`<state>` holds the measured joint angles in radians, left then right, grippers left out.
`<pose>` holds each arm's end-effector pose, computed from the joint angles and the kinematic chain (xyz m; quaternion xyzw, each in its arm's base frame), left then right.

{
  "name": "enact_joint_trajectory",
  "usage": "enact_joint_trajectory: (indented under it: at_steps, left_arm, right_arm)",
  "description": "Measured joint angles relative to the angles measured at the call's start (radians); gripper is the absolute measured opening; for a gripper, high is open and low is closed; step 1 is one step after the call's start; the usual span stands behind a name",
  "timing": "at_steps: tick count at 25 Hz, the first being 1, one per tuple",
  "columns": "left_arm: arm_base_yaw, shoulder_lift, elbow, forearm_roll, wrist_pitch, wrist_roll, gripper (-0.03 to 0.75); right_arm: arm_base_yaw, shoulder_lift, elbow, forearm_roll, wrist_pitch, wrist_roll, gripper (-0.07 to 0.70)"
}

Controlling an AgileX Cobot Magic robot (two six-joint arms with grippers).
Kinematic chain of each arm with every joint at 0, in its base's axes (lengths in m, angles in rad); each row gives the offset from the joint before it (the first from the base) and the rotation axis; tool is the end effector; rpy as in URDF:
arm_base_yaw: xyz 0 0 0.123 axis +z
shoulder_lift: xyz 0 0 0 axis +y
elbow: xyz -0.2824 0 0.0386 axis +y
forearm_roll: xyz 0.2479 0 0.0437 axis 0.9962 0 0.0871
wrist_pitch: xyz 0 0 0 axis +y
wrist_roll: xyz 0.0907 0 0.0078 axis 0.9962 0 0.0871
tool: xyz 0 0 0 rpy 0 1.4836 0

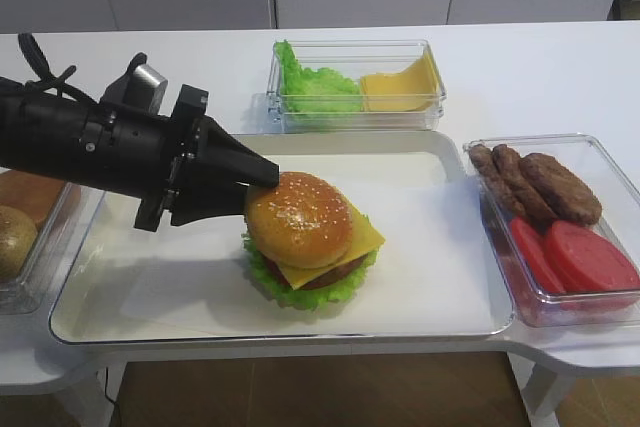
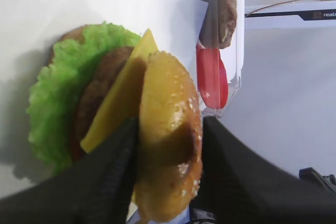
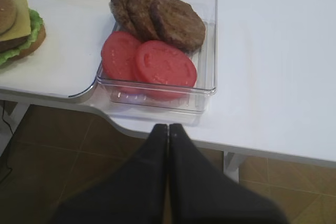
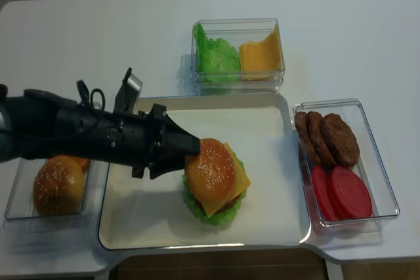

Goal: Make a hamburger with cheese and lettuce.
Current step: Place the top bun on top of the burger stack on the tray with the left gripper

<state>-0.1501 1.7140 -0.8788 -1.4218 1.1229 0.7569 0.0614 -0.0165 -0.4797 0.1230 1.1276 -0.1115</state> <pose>0.2823 -0.1248 0.2069 -0.0019 0.8345 -0.5485 0.0530 -0.0089 0.0096 0.2667 -0.0794 0.8659 0.0490 0.4915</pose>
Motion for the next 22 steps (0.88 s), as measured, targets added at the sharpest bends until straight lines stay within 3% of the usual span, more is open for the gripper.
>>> enact_joint_trajectory:
  at_steps: [22]
  left_arm:
    - [-0.038, 0.000, 0.000, -0.002, -0.072, 0.001, 0.305]
  right_arm:
    - [0.000, 0.000, 0.000, 0.000, 0.000, 0.000, -0.004]
